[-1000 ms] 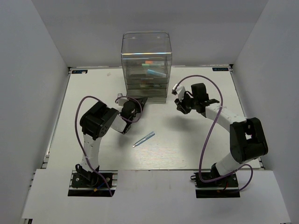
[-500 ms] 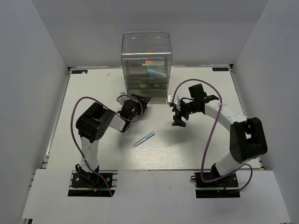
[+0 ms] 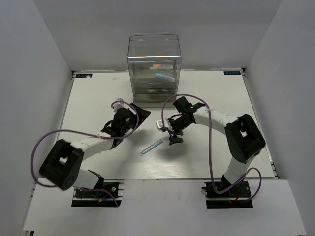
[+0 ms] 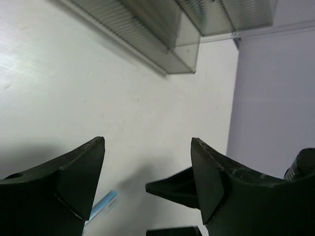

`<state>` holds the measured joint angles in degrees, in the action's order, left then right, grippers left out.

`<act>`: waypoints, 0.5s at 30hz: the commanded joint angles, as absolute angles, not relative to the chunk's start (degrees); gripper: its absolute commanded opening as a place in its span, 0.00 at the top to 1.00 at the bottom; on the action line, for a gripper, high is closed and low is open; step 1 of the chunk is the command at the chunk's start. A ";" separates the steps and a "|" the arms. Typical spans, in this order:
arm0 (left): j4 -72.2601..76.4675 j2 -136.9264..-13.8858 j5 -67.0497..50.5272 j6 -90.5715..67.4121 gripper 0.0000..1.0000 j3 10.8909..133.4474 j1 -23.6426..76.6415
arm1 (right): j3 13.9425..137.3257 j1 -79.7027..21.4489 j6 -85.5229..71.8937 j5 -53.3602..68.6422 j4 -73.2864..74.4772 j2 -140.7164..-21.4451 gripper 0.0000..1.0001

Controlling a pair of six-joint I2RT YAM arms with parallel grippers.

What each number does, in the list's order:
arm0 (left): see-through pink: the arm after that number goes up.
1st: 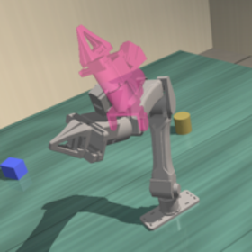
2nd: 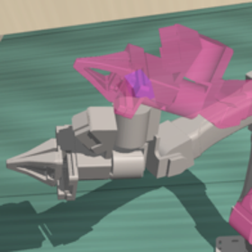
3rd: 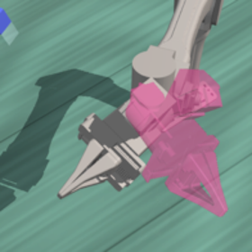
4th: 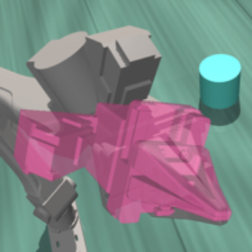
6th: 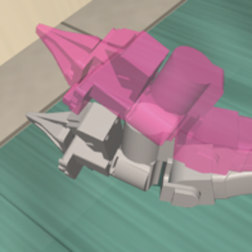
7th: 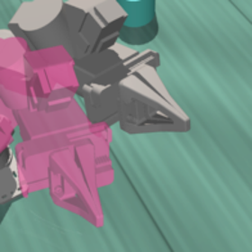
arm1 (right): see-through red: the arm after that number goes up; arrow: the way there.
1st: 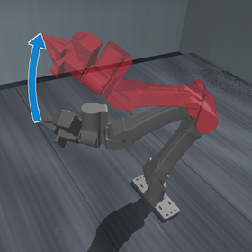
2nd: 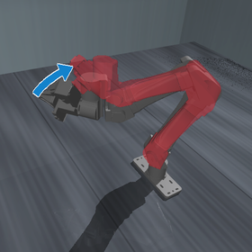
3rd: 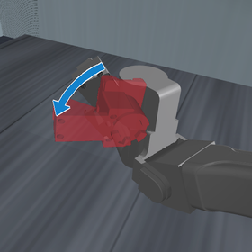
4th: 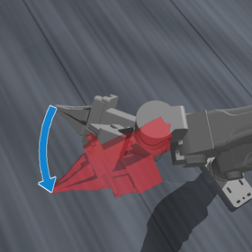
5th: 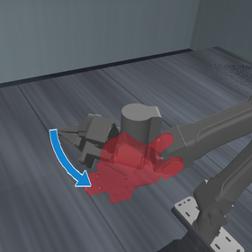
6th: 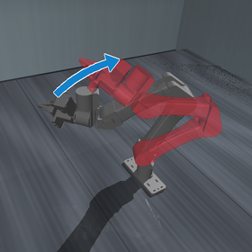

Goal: Sort the stationery into containers
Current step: Grab a piece of stationery with the right arm

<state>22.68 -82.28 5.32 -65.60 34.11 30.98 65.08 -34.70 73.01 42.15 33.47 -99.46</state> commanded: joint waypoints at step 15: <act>-26.27 -33.23 15.21 -68.46 0.18 23.99 31.29 | 73.21 -50.45 69.26 29.71 31.46 -111.00 0.37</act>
<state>-18.44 -35.92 13.26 -66.65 25.56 31.00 70.74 -49.65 70.98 32.84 32.05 -109.95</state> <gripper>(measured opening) 0.817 0.644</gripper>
